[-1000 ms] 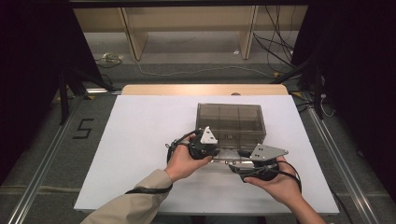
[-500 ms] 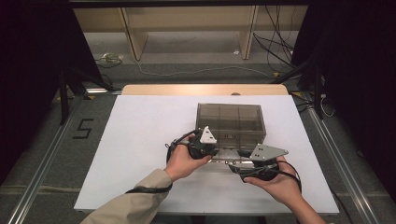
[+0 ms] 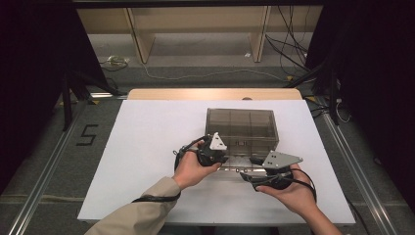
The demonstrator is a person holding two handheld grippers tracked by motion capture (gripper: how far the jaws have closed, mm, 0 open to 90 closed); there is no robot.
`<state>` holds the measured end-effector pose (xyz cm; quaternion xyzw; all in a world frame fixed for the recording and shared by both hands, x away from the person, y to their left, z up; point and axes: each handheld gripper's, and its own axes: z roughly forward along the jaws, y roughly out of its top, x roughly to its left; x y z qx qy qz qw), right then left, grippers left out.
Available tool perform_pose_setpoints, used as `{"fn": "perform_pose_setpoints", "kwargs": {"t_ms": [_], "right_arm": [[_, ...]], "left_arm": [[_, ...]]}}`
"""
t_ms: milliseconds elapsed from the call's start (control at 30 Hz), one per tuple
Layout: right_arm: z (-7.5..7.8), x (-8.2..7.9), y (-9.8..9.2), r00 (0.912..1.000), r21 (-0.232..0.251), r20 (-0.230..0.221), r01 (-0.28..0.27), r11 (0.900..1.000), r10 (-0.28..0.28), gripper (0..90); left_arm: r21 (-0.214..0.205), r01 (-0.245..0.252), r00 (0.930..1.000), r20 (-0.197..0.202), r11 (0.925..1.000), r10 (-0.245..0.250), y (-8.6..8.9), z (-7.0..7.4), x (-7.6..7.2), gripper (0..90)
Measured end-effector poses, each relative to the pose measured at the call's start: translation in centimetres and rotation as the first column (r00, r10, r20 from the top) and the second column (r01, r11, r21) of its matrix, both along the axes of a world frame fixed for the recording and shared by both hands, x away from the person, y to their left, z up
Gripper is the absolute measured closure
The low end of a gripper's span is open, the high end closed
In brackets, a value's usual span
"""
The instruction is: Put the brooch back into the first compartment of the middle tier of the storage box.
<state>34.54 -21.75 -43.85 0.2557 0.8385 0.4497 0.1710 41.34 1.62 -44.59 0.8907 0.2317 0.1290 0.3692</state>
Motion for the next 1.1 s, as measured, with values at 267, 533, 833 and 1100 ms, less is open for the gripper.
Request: {"fn": "perform_pose_setpoints", "kwargs": {"t_ms": [267, 533, 833, 1100], "right_arm": [[0.0, -0.02, 0.02, 1.0, 0.0, 0.0, -0.001, 1.0, 0.001, 38.5], [0.02, -0.02, 0.01, 1.0, -0.001, -0.001, -0.002, 1.0, 0.002, 38.4], [0.02, -0.04, 0.01, 1.0, -0.002, -0.001, -0.003, 1.0, 0.003, 38.5], [0.02, -0.01, -0.04, 1.0, 0.001, 0.001, -0.001, 1.0, 0.001, 38.4]], "left_arm": [[0.01, -0.004, 1.0, -0.005, 0.9999, 0.004, 0.07, -0.19, 0.14, 78.0], [0.01, -0.003, 1.0, -0.006, 0.9999, 0.003, 0.01, -0.25, 0.16, 77.6], [0.011, -0.004, 1.0, 0.001, 0.9999, 0.004, 0.01, -0.22, 0.15, 74.8], [-0.007, -0.011, 0.9998, 0.016, 0.9999, 0.011, 0.23, 0.48, -0.07, 67.7]]}}
